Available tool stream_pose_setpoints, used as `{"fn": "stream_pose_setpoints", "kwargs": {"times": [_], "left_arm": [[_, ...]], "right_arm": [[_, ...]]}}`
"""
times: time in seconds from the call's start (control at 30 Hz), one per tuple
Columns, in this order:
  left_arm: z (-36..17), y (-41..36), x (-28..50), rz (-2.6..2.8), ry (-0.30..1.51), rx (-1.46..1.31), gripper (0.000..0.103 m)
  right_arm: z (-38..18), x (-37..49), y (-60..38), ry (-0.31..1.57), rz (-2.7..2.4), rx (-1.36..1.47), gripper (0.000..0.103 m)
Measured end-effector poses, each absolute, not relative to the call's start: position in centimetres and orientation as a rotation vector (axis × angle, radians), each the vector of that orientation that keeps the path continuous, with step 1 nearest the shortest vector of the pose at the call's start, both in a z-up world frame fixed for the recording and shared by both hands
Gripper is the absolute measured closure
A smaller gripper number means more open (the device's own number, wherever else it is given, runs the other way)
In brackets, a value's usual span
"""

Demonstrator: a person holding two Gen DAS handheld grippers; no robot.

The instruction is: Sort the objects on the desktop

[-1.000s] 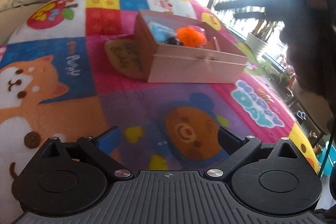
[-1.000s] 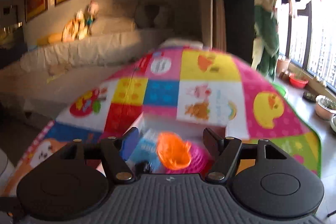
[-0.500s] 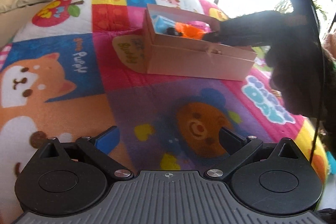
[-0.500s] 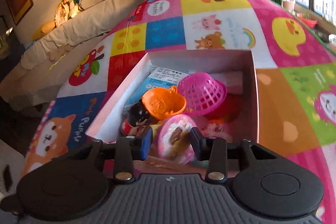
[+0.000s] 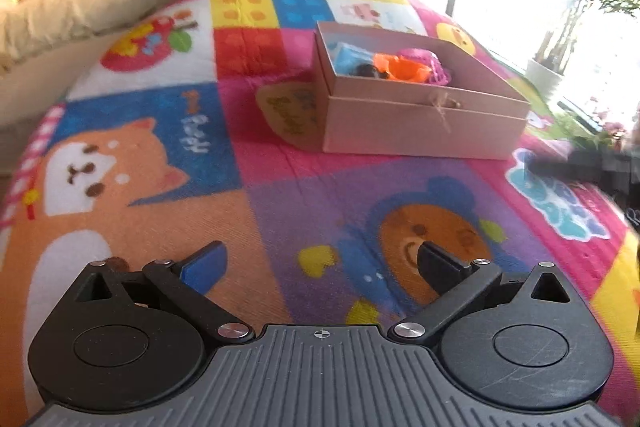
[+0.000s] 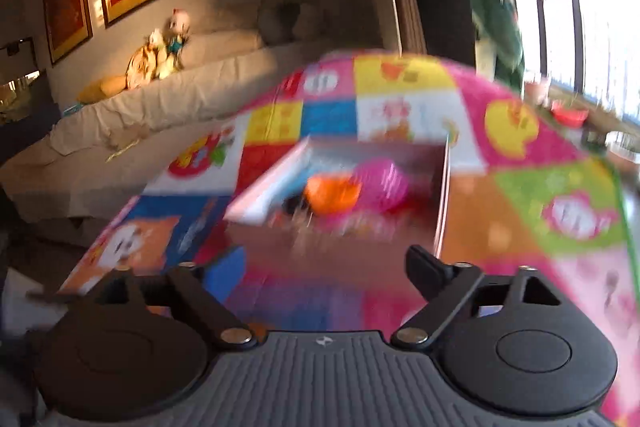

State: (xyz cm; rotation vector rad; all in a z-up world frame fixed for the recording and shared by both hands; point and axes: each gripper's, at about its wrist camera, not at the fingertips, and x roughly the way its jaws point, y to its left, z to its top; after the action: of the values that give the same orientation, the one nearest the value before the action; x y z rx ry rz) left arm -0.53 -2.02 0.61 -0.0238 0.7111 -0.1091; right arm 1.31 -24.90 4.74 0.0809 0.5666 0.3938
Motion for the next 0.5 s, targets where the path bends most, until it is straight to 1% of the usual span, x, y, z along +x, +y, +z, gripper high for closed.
{"fn": "stream_pose_setpoints", "kwargs": {"times": [0.03, 0.2, 0.3, 0.5], "left_arm": [[0.5, -2.2, -0.5, -0.103, 0.711, -0.016, 0.0], [-0.3, -2.6, -0.3, -0.083, 0.705, 0.0, 0.0], [-0.7, -3.3, -0.2, -0.045, 0.693, 0.036, 0.0], [-0.8, -3.0, 0.0, 0.014, 0.689, 0.008, 0.0]], "right_arm": [[3.8, 0.7, -24.6, 0.587, 0.386, 0.07, 0.0], [0.0, 0.2, -22.2, 0.698, 0.305, -0.072, 0.0], [-0.3, 1.4, -22.3, 0.75, 0.286, -0.051, 0.0], [-0.6, 1.9, -21.7, 0.75, 0.259, -0.088, 0.0]]}}
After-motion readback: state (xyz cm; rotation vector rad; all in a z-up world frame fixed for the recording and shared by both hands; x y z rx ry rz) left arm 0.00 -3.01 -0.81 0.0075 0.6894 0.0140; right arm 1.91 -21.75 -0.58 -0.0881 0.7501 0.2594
